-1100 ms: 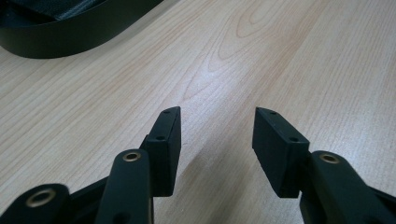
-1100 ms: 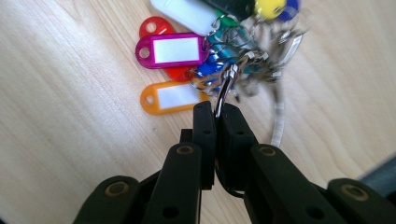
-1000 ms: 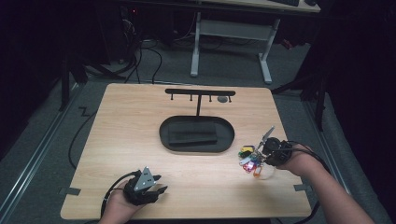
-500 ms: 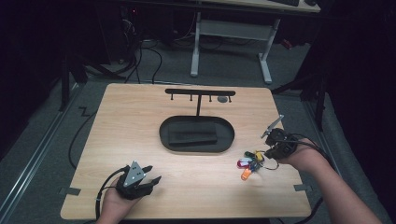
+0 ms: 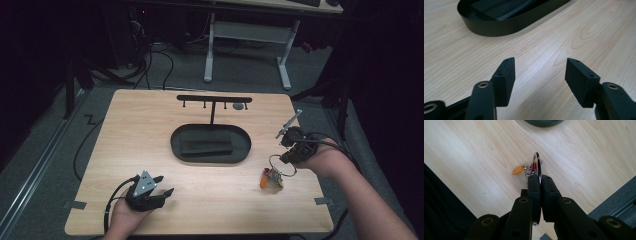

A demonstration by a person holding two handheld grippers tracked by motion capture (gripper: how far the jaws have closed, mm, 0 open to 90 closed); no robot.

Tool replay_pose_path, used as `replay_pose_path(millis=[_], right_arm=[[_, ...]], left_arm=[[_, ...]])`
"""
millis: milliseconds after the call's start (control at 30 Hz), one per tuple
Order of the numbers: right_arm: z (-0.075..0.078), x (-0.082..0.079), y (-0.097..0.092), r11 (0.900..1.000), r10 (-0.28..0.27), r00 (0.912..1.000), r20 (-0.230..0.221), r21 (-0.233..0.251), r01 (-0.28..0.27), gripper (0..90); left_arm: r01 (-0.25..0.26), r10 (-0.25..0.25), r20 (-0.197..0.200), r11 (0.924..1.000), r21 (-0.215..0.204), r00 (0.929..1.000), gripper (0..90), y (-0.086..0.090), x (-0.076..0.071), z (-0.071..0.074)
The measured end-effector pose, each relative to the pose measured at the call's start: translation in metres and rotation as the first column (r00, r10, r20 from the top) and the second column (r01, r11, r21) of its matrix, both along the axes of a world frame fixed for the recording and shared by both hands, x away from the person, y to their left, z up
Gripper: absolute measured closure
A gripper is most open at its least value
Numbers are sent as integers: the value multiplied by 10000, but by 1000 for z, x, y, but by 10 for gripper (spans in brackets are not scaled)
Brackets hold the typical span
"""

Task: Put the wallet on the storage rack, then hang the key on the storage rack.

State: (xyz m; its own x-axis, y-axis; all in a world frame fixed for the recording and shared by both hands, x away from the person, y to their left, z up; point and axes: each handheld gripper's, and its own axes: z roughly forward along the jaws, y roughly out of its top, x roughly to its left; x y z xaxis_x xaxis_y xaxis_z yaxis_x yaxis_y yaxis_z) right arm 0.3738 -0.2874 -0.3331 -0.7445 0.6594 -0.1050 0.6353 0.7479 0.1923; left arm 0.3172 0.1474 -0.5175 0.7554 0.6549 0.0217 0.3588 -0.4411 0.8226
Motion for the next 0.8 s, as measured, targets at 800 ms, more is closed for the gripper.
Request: replay_pose_path(millis=[800], right_arm=[[40,13,33,9994,310,9983,502,103,-316,872]], left_arm=[[-60,57,283,9999,135,9996,348,-2,3,1]])
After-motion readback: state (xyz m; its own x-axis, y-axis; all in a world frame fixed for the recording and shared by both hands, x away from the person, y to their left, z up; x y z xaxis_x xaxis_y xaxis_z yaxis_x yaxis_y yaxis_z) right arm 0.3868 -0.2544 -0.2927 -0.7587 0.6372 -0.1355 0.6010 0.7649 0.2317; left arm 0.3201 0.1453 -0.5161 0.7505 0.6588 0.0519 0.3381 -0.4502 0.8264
